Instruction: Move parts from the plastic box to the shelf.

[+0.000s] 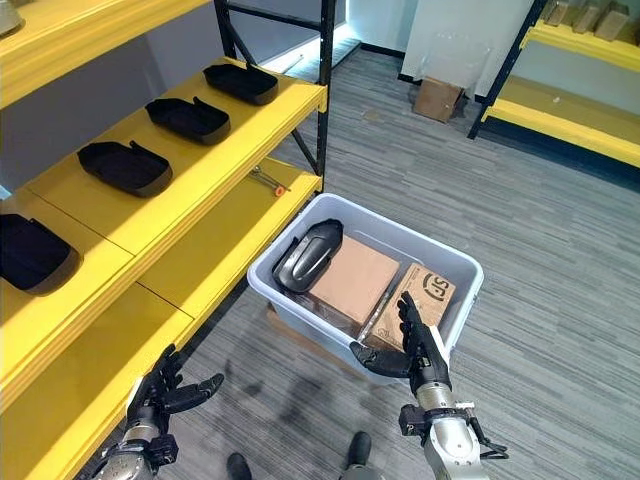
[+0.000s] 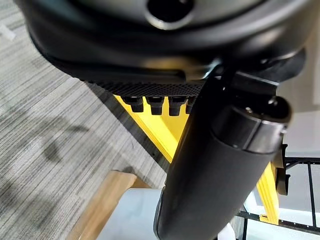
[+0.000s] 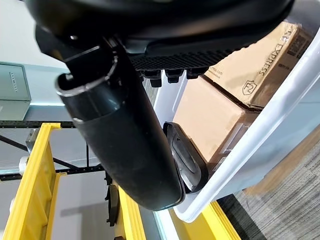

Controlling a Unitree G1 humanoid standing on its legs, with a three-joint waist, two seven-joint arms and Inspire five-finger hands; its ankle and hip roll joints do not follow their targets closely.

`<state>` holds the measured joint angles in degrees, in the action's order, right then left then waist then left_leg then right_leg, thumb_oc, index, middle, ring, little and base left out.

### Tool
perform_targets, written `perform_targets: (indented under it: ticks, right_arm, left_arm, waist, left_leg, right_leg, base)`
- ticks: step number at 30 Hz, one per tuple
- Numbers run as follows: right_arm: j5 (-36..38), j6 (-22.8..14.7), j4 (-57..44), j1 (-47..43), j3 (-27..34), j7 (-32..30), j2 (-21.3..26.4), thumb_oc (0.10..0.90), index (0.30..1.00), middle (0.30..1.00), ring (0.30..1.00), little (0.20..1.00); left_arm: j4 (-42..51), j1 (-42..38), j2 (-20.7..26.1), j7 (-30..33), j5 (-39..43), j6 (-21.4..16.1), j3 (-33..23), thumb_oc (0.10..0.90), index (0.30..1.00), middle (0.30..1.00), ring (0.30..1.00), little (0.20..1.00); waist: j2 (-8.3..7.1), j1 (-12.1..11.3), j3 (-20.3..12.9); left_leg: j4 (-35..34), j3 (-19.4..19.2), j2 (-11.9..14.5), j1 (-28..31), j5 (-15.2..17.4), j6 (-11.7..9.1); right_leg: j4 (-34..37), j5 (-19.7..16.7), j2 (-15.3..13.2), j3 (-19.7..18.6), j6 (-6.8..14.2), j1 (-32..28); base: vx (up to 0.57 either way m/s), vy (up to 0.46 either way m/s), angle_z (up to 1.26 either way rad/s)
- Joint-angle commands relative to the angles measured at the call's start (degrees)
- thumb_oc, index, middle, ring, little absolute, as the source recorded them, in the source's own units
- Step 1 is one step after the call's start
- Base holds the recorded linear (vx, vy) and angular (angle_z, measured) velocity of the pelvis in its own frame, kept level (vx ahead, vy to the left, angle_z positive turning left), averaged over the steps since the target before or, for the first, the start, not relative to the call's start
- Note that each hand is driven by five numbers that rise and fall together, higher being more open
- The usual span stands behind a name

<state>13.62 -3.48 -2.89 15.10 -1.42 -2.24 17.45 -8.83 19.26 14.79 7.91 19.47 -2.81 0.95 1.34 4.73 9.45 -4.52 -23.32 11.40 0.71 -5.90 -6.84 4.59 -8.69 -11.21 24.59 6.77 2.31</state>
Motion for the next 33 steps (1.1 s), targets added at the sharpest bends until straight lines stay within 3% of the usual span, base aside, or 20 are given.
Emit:
perform_targets:
  ticks: [1, 4, 5, 6, 8, 9, 10, 11, 12, 13, 15, 17, 18, 20, 21, 22, 24, 33]
  right_arm:
    - [-0.84, -7.30, -10.63, -3.80, 3.99, -1.16, 1.47, 0.900, 1.000, 1.000, 1.000, 1.000]
    - [-2.06, -7.78, -10.77, -3.76, 4.08, -1.57, 2.26, 0.900, 1.000, 1.000, 1.000, 1.000]
    - [-2.09, -7.77, -10.80, -3.76, 4.07, -1.59, 2.26, 0.900, 1.000, 1.000, 1.000, 1.000]
    - [-2.15, -8.05, -10.71, -3.66, 3.74, -1.70, 2.81, 0.900, 1.000, 1.000, 1.000, 1.000]
    - [-1.72, -8.07, -10.75, -3.77, 3.39, -1.62, 3.50, 0.900, 1.000, 1.000, 1.000, 1.000]
    - [-1.70, -8.11, -10.86, -4.12, 3.26, -1.58, 3.91, 0.900, 1.000, 1.000, 1.000, 1.000]
    - [-1.63, -8.10, -10.68, -4.73, 3.18, -2.15, 4.24, 0.900, 1.000, 1.000, 1.000, 1.000]
    - [-1.62, -8.10, -10.66, -4.78, 3.18, -2.16, 4.22, 0.900, 1.000, 1.000, 1.000, 1.000]
    - [-1.38, -8.02, -10.35, -6.00, 2.52, -2.10, 4.63, 0.900, 1.000, 1.000, 1.000, 1.000]
    - [-1.37, -8.03, -10.33, -6.03, 2.50, -2.10, 4.63, 0.900, 1.000, 1.000, 1.000, 1.000]
    - [-0.84, -8.26, -9.65, -6.65, 1.54, -1.74, 4.82, 0.900, 1.000, 1.000, 1.000, 1.000]
    - [-0.82, -8.29, -8.76, -7.21, 0.39, -1.25, 5.36, 0.900, 1.000, 1.000, 1.000, 1.000]
    - [-1.18, -8.45, -8.13, -7.81, -0.32, -1.31, 5.43, 0.900, 1.000, 1.000, 1.000, 1.000]
    - [-1.45, -8.41, -8.05, -7.66, -0.33, -1.16, 5.42, 0.900, 1.000, 1.000, 1.000, 1.000]
    - [-1.58, -8.37, -8.11, -7.73, -1.16, -0.56, 5.20, 0.900, 1.000, 1.000, 1.000, 1.000]
    - [-1.80, -8.32, -8.01, -7.77, -1.54, 0.18, 5.21, 0.900, 1.000, 1.000, 1.000, 1.000]
    - [-1.00, -7.71, -8.40, -6.20, -1.39, 1.69, 4.19, 0.900, 1.000, 1.000, 1.000, 1.000]
    - [-1.94, -6.59, -8.85, -6.34, -1.33, 2.23, 3.30, 0.900, 1.000, 1.000, 1.000, 1.000]
  left_arm:
    - [5.93, -3.75, 3.59, -1.20, -0.55, -5.15, -1.51, 0.900, 1.000, 1.000, 1.000, 1.000]
    - [6.26, -3.91, 3.85, -1.14, -0.80, -5.35, -1.74, 0.900, 1.000, 1.000, 1.000, 1.000]
    - [6.27, -3.91, 3.84, -1.14, -0.81, -5.35, -1.75, 0.900, 1.000, 1.000, 1.000, 1.000]
    - [6.64, -3.60, 3.33, -1.23, 0.45, -5.14, -1.84, 0.900, 1.000, 1.000, 1.000, 1.000]
    - [6.68, -3.43, 3.12, -1.47, 1.63, -4.83, -1.47, 0.900, 1.000, 1.000, 1.000, 1.000]
    - [7.10, -3.56, 3.02, -1.48, 1.90, -4.81, -1.32, 0.900, 1.000, 1.000, 1.000, 1.000]
    - [7.09, -3.91, 2.93, -1.39, 1.96, -4.65, -0.86, 0.900, 1.000, 1.000, 1.000, 1.000]
    - [7.06, -3.97, 2.96, -1.39, 1.97, -4.66, -0.87, 0.900, 1.000, 1.000, 1.000, 1.000]
    - [7.03, -4.14, 3.01, -1.54, 2.25, -4.53, -0.82, 0.900, 1.000, 1.000, 1.000, 1.000]
    - [7.02, -4.15, 3.01, -1.55, 2.25, -4.54, -0.84, 0.900, 1.000, 1.000, 1.000, 1.000]
    - [6.86, -4.08, 3.10, -1.61, 1.66, -4.80, -0.40, 0.900, 1.000, 1.000, 1.000, 1.000]
    - [5.98, -4.37, 3.32, -1.67, 0.97, -5.11, 0.13, 0.900, 1.000, 1.000, 1.000, 1.000]
    - [5.00, -5.02, 3.09, -1.41, 0.38, -5.44, 0.88, 0.900, 1.000, 1.000, 1.000, 1.000]
    - [4.10, -5.49, 3.12, -1.53, 0.22, -5.55, 1.24, 0.900, 1.000, 1.000, 1.000, 1.000]
    - [4.00, -4.99, 3.18, -1.61, 0.24, -5.81, 1.12, 0.900, 1.000, 1.000, 1.000, 1.000]
    - [4.25, -4.71, 3.03, -1.87, 0.23, -5.82, 1.03, 0.900, 1.000, 1.000, 1.000, 1.000]
    - [5.29, -3.73, 3.09, -2.32, -0.01, -5.69, 0.91, 0.900, 1.000, 1.000, 1.000, 1.000]
    - [5.60, -4.73, 5.95, -1.44, 0.48, -5.71, 0.18, 0.900, 1.000, 1.000, 1.000, 1.000]
  waist:
    - [0.43, 0.66, -0.17]
    - [0.99, 1.03, 0.97]
    - [1.13, 1.03, 0.99]
    - [0.39, 0.40, 2.23]
    - [-0.76, -0.65, 4.30]
    - [-1.10, -0.66, 4.87]
    - [-1.87, -1.33, 5.96]
    - [-1.92, -1.23, 5.85]
    - [-1.92, -1.57, 6.21]
    - [-2.09, -1.64, 6.15]
    - [-1.32, -2.82, 6.38]
    - [-0.61, -4.18, 6.58]
    - [-0.05, -4.53, 6.42]
    - [0.72, -4.41, 6.18]
    - [0.81, -4.78, 6.14]
    - [1.13, -4.72, 5.56]
    - [0.64, -4.44, 4.74]
    - [-2.95, -3.90, 4.36]
  left_leg:
    - [6.22, 4.09, 5.41, 3.08, 5.46, -2.12]
    - [13.36, 5.23, 8.14, 1.25, 0.12, -3.18]
    - [13.75, 5.40, 8.48, 1.02, 0.15, -3.43]
    - [24.55, 8.70, 10.59, -2.81, -4.54, -2.81]
    - [35.87, 14.23, 9.80, -8.10, -5.90, -1.79]
    - [37.74, 15.08, 9.30, -10.06, -5.79, -1.44]
    - [35.99, 16.59, 7.87, -14.71, -3.74, -0.47]
    - [36.08, 16.63, 7.74, -14.93, -3.62, -0.33]
    - [28.65, 16.68, 7.58, -17.09, -4.37, 0.72]
    - [28.24, 16.43, 7.43, -16.87, -4.59, 0.77]
    - [11.66, 16.25, 7.82, -16.87, -9.15, -1.17]
    - [2.92, 19.48, 6.70, -16.89, -12.52, -2.55]
    - [0.13, 20.35, 6.53, -18.12, -13.73, -3.98]
    - [0.62, 19.99, 7.11, -17.72, -14.35, -4.78]
    - [0.95, 21.48, 6.41, -15.46, -11.59, -3.67]
    - [0.61, 21.47, 6.60, -14.35, -10.90, -3.94]
    - [1.87, 18.76, 6.06, -11.38, -8.38, -3.41]
    - [11.81, 13.77, 2.83, -13.42, 0.64, -0.01]
  right_leg:
    - [-5.79, 6.07, -1.42, -5.55, 2.73, 4.08]
    - [-5.79, 8.32, 2.00, -7.44, 0.12, 3.81]
    - [-5.77, 8.39, 2.28, -7.39, -0.09, 3.81]
    - [-4.48, 9.58, 4.83, -8.69, -2.75, 2.31]
    - [-3.00, 10.30, 6.92, -9.63, -5.12, 0.20]
    - [-2.72, 11.05, 7.26, -9.96, -5.50, -0.27]
    - [-2.79, 11.93, 6.78, -10.68, -5.18, -0.84]
    - [-2.87, 12.00, 6.64, -10.60, -5.10, -0.67]
    - [-3.14, 11.26, 6.22, -11.20, -4.41, -0.17]
    - [-3.17, 11.25, 6.05, -11.33, -4.38, -0.08]
    - [-3.12, 11.83, 5.84, -12.69, -2.95, -0.71]
    - [-3.06, 12.14, 6.10, -14.18, -2.46, -1.64]
    - [-3.03, 12.73, 6.12, -14.74, -2.05, -2.34]
    - [-3.57, 13.82, 5.86, -15.85, -1.74, -3.78]
    - [-3.86, 14.32, 5.66, -17.46, -1.32, -4.42]
    - [-3.49, 14.19, 5.80, -18.61, -1.30, -4.73]
    - [-2.72, 13.48, 3.79, -19.85, -0.30, -6.26]
    - [-2.63, 10.59, -3.09, -21.45, 3.21, -5.04]
  base:
    - [0.06, -0.154, -0.11]
    - [0.07, -0.199, -0.13]
    - [0.09, -0.349, -0.29]
    - [0.09, -0.382, -0.48]
    - [0.08, -0.377, -0.53]
    - [0.05, -0.209, -0.52]
    - [0.04, -0.091, -0.59]
    - [0.03, 0.008, -0.38]
    - [0.00, 0.062, -0.15]
    - [0.06, 0.138, -0.03]
    - [0.18, 0.196, -0.69]
    - [0.22, 0.199, -0.83]
    - [0.23, 0.184, -0.56]
    - [0.22, 0.213, -0.53]
    - [0.21, 0.272, -0.64]
    - [0.22, 0.322, -0.76]
    - [0.22, 0.323, -1.39]
    - [0.05, 0.192, -0.28]
